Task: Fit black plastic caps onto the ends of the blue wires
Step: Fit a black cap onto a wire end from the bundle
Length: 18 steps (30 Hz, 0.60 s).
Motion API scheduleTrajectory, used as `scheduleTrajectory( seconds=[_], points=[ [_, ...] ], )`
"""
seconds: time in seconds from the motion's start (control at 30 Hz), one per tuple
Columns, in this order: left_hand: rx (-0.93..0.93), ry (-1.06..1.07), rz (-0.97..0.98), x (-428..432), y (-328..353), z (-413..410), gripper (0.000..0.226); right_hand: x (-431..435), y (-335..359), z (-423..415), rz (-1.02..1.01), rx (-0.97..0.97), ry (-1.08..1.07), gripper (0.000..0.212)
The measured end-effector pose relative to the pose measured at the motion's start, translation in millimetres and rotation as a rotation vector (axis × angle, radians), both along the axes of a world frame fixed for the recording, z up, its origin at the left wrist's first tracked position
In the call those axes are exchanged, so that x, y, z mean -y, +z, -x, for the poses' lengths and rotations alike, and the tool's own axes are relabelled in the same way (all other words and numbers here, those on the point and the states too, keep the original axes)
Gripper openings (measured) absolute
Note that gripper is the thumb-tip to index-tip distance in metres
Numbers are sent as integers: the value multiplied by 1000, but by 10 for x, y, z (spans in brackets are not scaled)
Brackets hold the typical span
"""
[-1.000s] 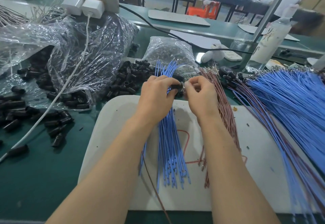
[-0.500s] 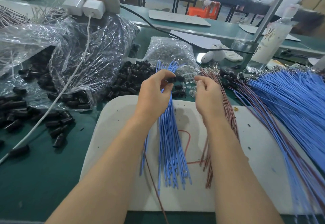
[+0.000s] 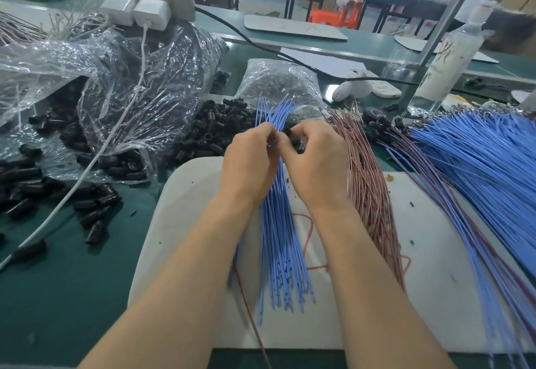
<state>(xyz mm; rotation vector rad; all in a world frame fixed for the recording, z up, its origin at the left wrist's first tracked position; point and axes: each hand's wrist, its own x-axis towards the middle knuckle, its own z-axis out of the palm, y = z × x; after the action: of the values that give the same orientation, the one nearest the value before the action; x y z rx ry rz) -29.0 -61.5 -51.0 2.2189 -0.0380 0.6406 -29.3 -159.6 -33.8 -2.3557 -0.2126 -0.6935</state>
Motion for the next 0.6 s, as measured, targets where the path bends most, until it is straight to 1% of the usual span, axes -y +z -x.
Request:
scheduleTrajectory(
  seconds=[0.13,0.17,0.2,0.23,0.27,0.33,0.43,0.47,0.6],
  points=[
    [-46,13,-89,-5,5,-2,11,-22,28,43,12,-58,55,22],
    [-52,17,-87,-10,-1,-12,10,-18,42,42,5,-89,80,23],
    [-55,20,-71,-16,-3,-14,15,-12,63,39,-21,-132,116,25],
    [-61,15,-47,-21,-4,-18,22,-4,91,34,-80,-194,159,28],
    [-71,-2,-12,-25,-7,-21,23,7,126,29,-171,-270,200,32],
    [-85,-30,33,-26,-12,-20,17,59,164,12,-322,-389,243,40],
    [-47,-50,42,-24,-20,-28,18,160,134,-15,-326,-398,226,36],
    [-29,-60,45,-23,-24,-29,18,187,116,-34,-360,-397,213,33],
    [1,-78,75,-27,-34,-42,20,239,95,-73,-601,-402,208,27]
  ],
)
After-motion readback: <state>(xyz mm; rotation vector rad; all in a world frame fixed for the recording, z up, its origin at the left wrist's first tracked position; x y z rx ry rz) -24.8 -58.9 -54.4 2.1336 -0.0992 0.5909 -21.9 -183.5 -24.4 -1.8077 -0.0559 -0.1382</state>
